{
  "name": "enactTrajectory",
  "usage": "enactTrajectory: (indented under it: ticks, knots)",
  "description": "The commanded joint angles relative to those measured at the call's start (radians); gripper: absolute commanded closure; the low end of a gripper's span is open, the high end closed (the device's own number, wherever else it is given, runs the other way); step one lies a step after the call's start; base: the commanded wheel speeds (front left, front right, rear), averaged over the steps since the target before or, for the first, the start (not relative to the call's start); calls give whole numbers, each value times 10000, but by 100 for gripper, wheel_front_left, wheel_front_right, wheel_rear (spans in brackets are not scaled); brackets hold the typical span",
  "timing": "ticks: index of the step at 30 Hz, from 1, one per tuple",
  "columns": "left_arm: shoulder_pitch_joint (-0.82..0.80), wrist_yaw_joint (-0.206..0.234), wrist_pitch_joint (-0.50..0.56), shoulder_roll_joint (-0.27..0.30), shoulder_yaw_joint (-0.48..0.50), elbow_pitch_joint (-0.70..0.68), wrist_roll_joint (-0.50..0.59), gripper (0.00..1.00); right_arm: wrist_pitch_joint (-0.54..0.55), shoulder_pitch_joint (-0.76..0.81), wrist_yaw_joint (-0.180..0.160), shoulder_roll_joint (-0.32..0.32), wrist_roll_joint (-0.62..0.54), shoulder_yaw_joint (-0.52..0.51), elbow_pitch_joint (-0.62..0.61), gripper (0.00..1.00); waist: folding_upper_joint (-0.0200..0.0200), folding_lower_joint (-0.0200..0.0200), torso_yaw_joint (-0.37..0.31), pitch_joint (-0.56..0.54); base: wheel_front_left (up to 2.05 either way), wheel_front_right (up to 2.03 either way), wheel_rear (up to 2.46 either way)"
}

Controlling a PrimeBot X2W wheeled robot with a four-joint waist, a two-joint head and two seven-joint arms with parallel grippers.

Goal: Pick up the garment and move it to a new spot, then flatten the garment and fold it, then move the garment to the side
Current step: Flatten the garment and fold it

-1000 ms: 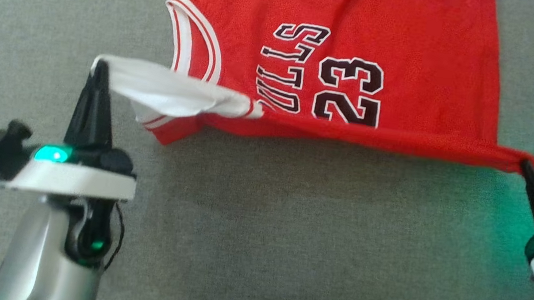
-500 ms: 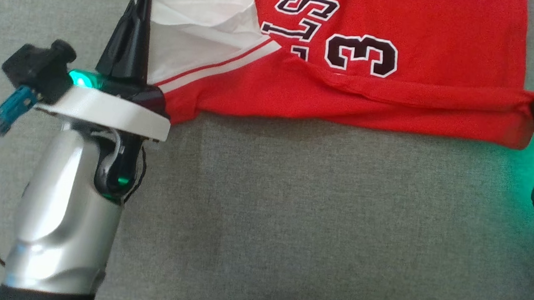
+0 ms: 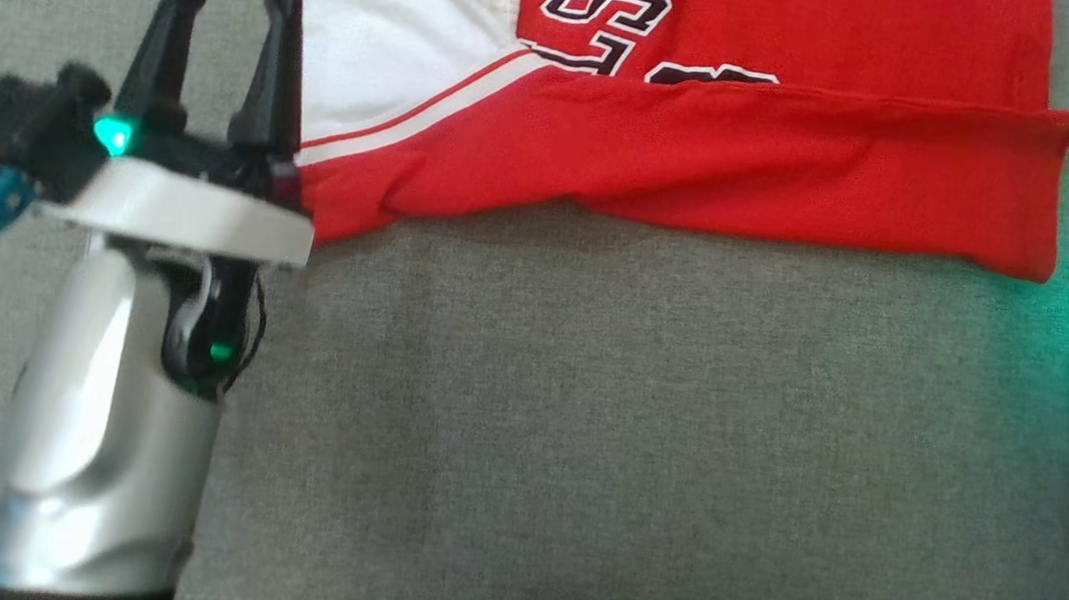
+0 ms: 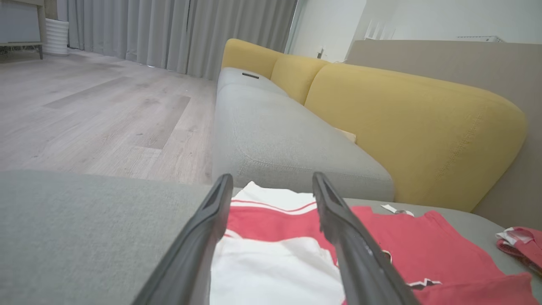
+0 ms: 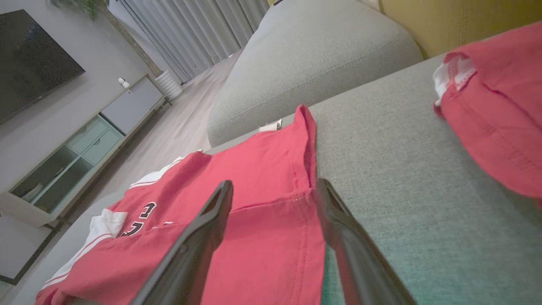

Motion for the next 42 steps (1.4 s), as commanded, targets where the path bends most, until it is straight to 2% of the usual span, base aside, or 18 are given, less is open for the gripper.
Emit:
enactTrajectory:
  ticks: [1,7,13,19,26,31,32,34,35,36,37,38,42]
  knots:
    - [310,12,-51,174,342,-368,71,0,-166,313,67,-152,-32,-38,-315,0,0,0,-13,-33,0,0,0]
    - [1608,16,-51,71,565,61,-85,0,-610,837,67,31,51,-79,-494,0,0,0,-88,-128,0,0,0]
    - [2124,246,-51,38,526,470,-183,0,-776,1099,67,206,116,-6,-465,0,0,0,-178,-183,0,0,0]
    - [2707,664,-51,32,-12,307,-565,0,-952,1095,67,376,198,188,-308,0,0,0,-330,-273,0,0,0]
    - [2741,1203,55,31,-298,1115,-608,0,-1052,1006,67,395,220,396,-207,0,0,0,-373,-364,0,0,0]
    - [2588,1369,205,31,-375,1425,-754,0,-1088,920,67,356,254,444,-126,0,0,0,-296,-375,0,0,0]
    - [2548,1388,289,31,-398,1520,-762,3,-1082,908,67,353,261,461,-99,0,0,0,-271,-375,0,0,0]
    - [2454,1343,440,31,-465,1678,-811,25,-1077,879,67,351,276,483,-54,0,0,0,-221,-372,0,0,0]
    - [2406,1301,545,39,-521,1770,-819,64,-1057,863,67,345,279,503,-31,0,0,0,-197,-373,0,0,0]
    - [2357,1268,620,49,-562,1850,-828,71,-1036,842,67,339,266,522,4,0,0,0,-175,-379,0,0,0]
    - [2312,1228,641,53,-597,1906,-834,91,-1001,826,67,346,264,536,61,0,0,0,-149,-393,0,0,0]
    - [2275,1158,701,70,-663,1973,-832,100,-936,815,67,355,254,553,146,0,0,0,-118,-417,0,0,0]
    - [2195,973,651,137,-804,1994,-811,100,-671,714,67,504,-75,459,873,0,0,0,-2,-553,0,0,0]
